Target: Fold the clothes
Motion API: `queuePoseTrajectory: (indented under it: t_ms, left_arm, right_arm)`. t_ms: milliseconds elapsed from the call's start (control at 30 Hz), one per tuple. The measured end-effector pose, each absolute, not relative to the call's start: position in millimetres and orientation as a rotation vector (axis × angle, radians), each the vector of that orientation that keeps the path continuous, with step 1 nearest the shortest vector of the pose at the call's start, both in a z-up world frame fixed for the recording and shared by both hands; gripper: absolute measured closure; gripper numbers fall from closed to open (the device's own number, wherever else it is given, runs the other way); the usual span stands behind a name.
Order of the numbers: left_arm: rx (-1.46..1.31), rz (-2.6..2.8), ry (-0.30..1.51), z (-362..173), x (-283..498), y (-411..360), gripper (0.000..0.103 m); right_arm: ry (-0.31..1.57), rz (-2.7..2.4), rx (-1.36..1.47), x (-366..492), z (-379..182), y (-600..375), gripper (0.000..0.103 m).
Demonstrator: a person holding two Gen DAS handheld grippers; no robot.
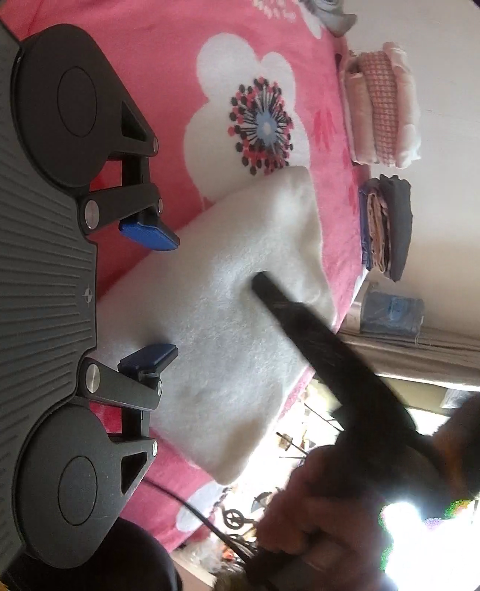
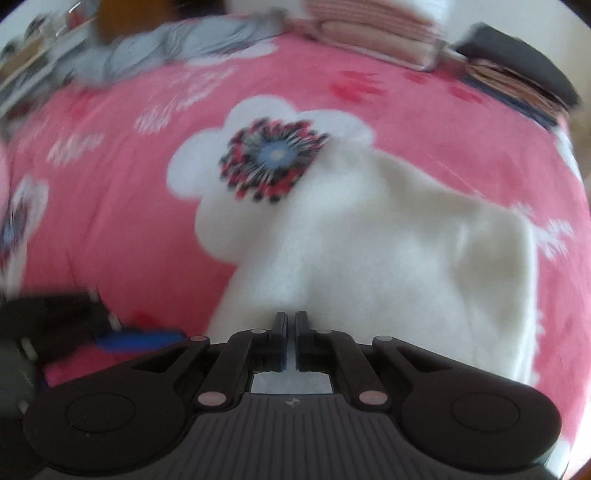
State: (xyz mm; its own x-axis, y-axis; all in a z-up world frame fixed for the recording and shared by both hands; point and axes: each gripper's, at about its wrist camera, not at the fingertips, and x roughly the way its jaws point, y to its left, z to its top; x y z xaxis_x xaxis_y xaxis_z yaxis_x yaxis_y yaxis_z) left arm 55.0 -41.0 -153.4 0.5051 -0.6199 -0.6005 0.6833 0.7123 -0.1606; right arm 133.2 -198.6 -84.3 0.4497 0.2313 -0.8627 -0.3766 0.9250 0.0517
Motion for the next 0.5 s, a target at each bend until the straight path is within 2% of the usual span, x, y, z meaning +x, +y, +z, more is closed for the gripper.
queuePoseTrajectory:
  t_ms: [67,200,500]
  left_arm:
    - [0.115,-0.783,0.686,-152.8,53.7,-41.0,0.046]
    - [0.136,-0.779,0.699,-152.9,53.5,-44.1,0.048]
    - [0.126,-0.748,0.721,-148.3,52.6,-27.3,0.048]
  right_arm:
    - [1.003,0.412,-0.165,119.7,-71.6,-195.5,0.100]
    - [1.056,0.395,-0.183,105.7,-114.4,-203.1,0.102]
    - [1.090,0.370,-0.213,76.8,-118.5,-206.2,0.101]
